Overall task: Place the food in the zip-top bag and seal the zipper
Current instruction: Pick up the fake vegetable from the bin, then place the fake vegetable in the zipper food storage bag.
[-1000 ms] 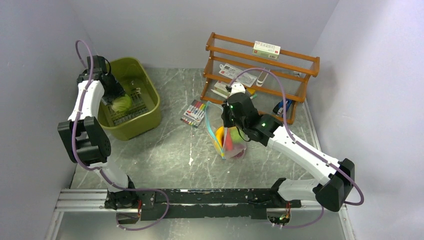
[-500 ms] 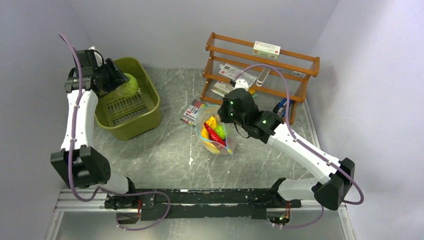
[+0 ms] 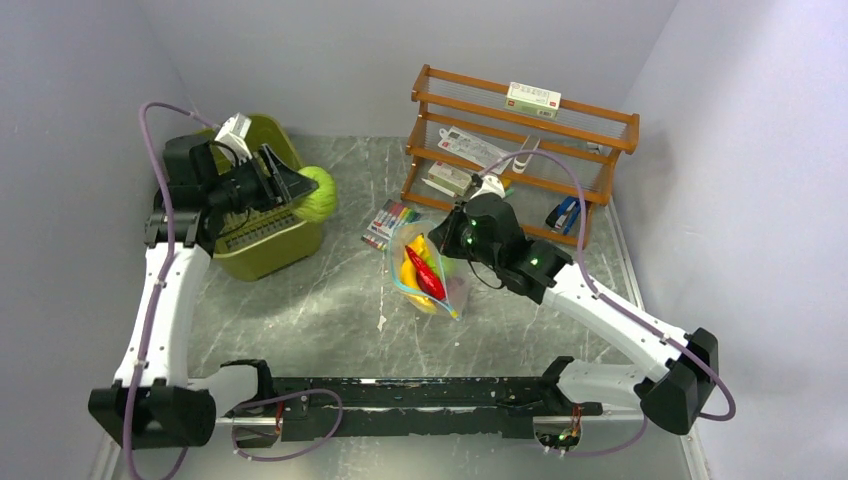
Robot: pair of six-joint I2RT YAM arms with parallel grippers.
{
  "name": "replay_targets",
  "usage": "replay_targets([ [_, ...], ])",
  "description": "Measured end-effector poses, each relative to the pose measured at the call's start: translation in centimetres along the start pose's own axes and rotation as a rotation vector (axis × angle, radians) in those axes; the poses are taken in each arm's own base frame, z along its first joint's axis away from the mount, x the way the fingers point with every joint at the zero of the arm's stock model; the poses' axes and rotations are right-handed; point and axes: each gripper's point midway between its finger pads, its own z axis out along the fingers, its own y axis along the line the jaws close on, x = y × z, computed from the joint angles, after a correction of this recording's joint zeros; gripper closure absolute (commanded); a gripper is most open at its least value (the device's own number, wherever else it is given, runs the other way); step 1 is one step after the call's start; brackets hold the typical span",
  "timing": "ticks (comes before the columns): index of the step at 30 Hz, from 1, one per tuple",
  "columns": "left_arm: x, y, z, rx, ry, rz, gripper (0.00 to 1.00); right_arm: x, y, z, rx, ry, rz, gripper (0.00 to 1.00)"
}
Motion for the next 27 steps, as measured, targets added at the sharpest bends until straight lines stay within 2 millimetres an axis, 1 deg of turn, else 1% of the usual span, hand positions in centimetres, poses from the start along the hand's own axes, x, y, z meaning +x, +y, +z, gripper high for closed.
replay_targets([
  [4, 1.1, -3.4, -1.4, 0.102, 0.014, 0.06, 0.63, 0.0, 0.9, -0.6, -0.052, -0.004, 0.06, 1.0],
  [7, 2.0, -5.2, -2.1, 0.174, 0.039, 0.077, 0.62, 0.2, 1.6, -0.6, -0.098, -0.007, 0.11, 1.0],
  [10, 3.6, -6.0, -2.3, 0.229, 0.079, 0.06, 0.62, 0.7, 1.8, -0.5, -0.118, 0.005, 0.142, 1.0],
  [13, 5.6, -6.9, -2.2, 0.278, 0.134, 0.029, 0.61, 0.6, 2.2, -0.5, -0.133, 0.002, 0.163, 1.0],
  [17, 6.7, -8.5, -2.1, 0.348, 0.168, 0.017, 0.61, 0.6, 2.2, -0.3, -0.129, 0.003, 0.177, 1.0],
  [20, 8.0, -9.5, -2.1, 0.407, 0.191, 0.003, 0.61, 0.7, 2.1, 0.0, -0.12, 0.004, 0.183, 1.0],
  [27, 11.7, -10.3, -1.4, 0.479, 0.281, -0.061, 0.6, 0.3, 2.3, 0.1, -0.127, -0.013, 0.19, 1.0],
])
